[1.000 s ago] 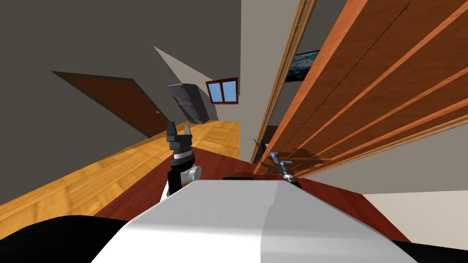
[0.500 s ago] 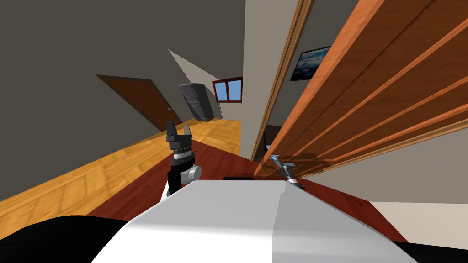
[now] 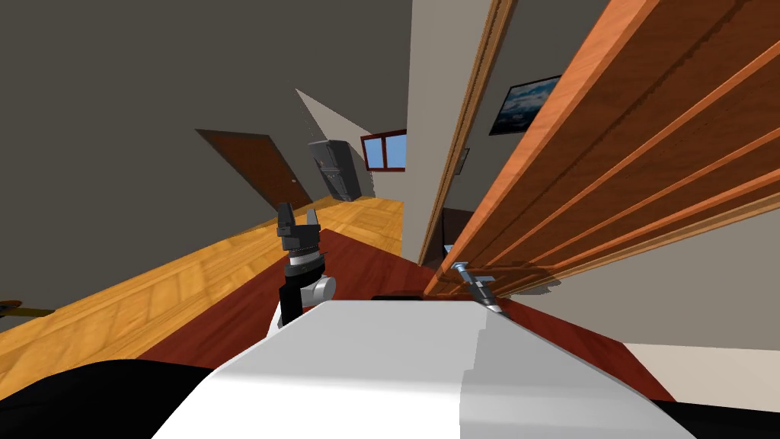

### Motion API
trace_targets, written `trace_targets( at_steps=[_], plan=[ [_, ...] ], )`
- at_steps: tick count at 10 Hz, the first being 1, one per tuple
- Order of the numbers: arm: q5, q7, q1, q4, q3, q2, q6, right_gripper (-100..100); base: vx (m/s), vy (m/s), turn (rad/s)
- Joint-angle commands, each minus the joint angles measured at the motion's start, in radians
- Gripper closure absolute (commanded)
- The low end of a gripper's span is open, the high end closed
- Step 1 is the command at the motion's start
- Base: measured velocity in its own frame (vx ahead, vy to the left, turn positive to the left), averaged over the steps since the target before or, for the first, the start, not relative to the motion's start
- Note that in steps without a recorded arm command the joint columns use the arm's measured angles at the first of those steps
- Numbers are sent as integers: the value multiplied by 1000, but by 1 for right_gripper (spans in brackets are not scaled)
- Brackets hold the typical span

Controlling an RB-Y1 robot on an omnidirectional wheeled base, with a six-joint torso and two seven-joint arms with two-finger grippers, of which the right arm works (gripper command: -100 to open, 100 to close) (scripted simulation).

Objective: Pull the door open

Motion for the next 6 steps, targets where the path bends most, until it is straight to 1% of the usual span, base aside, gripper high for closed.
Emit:
trace_targets(
  at_steps=[1, 2, 4, 6],
  plan=[
    [0, -3, 4, 10, 2, -4, -16, 100, -142, -34, 203],
    [0, -4, 4, 12, 3, -5, -19, 100, -203, -61, 187],
    [0, -8, 8, 23, 5, -9, -37, 100, -190, -80, 138],
    [0, -12, 13, 34, 8, -14, -57, 100, -207, -67, 184]
  ],
)
